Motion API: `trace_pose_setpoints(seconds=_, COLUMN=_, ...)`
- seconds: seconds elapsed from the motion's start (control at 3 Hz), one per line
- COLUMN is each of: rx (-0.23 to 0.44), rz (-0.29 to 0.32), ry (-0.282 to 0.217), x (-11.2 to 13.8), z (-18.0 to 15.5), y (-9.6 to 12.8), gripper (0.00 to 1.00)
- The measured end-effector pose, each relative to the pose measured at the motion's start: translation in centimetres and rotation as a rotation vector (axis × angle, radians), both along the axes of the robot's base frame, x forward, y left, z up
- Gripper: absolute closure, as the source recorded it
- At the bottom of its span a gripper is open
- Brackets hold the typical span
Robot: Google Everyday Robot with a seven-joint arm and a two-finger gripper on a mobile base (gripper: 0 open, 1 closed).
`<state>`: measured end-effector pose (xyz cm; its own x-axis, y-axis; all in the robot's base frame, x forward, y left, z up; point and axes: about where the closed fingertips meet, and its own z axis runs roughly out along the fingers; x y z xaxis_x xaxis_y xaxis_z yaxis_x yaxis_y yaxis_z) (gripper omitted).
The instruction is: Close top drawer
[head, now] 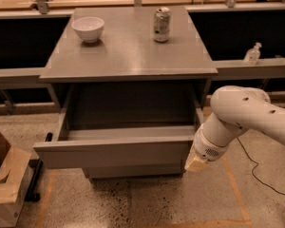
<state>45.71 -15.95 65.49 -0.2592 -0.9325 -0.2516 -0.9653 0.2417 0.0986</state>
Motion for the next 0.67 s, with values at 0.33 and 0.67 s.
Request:
trace_pose_setpoints(seconds=0.33, rx=0.036, rz=0.083, ry=-0.165, x=6.31, z=5.49, y=4.04, gripper=1.00)
trace_pose_setpoints(seconds=0.67, rx=0.044, rz=0.063, ry=-0.181, x=6.93, z=6.44, y=3.73, gripper=1.00)
